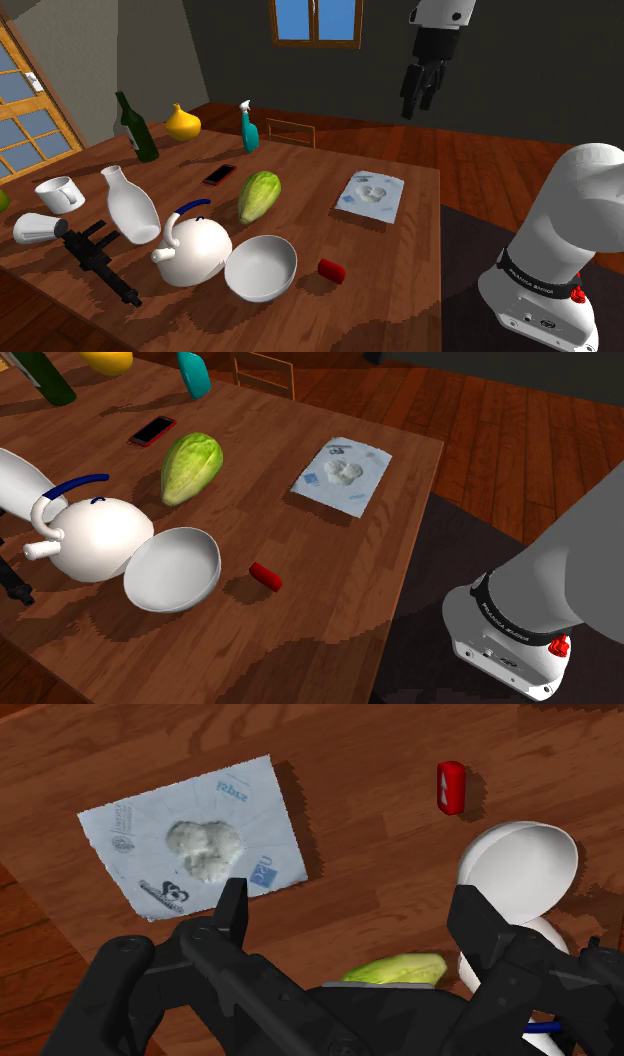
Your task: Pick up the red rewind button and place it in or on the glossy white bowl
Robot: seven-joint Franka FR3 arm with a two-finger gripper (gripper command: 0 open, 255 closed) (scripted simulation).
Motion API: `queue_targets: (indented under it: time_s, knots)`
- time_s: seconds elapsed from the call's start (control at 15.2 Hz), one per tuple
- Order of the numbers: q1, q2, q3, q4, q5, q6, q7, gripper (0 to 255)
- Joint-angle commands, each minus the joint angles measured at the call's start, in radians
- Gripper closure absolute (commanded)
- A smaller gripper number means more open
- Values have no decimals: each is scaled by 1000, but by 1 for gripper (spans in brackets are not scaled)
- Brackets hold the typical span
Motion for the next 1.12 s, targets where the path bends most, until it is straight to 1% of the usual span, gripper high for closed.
queue_targets:
  time_s: [0.0, 0.53, 1.06]
  knots:
    - [0, 0, 0, 0, 0, 0, 0, 0]
    - [59, 144, 114, -105, 54, 229, 61, 0]
    - [106, 375, 231, -133, 82, 467, 128, 0]
